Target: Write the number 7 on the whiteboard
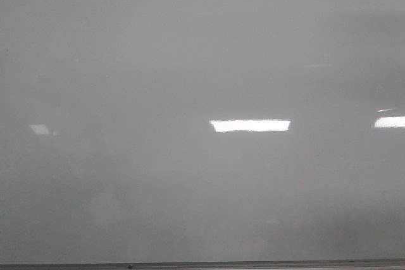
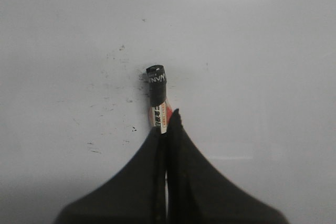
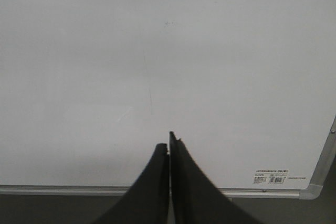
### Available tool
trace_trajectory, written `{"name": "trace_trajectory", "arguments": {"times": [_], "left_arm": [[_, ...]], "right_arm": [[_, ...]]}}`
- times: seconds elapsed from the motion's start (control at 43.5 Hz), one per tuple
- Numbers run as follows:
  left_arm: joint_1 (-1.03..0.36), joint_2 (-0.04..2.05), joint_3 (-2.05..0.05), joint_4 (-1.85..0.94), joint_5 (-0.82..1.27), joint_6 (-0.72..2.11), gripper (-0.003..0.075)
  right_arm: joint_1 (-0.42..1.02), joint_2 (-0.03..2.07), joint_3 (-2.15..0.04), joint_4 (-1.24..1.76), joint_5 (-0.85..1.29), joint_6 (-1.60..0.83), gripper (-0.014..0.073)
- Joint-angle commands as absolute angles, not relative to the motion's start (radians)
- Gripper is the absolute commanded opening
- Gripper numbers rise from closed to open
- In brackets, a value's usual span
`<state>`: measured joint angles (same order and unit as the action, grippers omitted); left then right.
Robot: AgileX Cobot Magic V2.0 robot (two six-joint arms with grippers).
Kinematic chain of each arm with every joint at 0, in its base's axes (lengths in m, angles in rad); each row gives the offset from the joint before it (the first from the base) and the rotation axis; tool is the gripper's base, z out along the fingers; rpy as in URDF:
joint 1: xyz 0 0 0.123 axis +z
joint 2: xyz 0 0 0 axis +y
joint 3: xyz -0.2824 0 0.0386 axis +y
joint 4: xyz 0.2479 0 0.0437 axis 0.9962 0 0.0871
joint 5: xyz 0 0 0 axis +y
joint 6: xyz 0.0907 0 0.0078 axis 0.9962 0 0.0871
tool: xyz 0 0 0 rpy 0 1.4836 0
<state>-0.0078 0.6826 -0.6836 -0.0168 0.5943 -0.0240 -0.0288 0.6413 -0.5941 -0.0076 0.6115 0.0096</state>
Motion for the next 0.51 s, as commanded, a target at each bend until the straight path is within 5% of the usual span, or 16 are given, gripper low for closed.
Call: {"name": "trace_trajectory", "arguments": {"times": [0.0, 0.115, 0.23, 0.482], "left_arm": [[-0.014, 0.703, -0.717, -0.031, 0.549, -0.03, 0.0071], [-0.014, 0.734, -0.717, -0.031, 0.563, -0.03, 0.0318], [-0.014, 0.781, -0.717, -0.048, 0.572, -0.03, 0.0496], [-0.014, 0.966, -0.717, -0.07, 0.55, -0.03, 0.0512]], "right_arm": [[-0.032, 0.648, -0.631, -0.026, 0.55, 0.0, 0.0215], [-0.032, 0.648, -0.631, -0.023, 0.551, 0.0, 0.0407], [-0.032, 0.648, -0.631, -0.023, 0.55, 0.0, 0.0436], [-0.032, 0.648, -0.631, -0.023, 0.55, 0.0, 0.0436]]}}
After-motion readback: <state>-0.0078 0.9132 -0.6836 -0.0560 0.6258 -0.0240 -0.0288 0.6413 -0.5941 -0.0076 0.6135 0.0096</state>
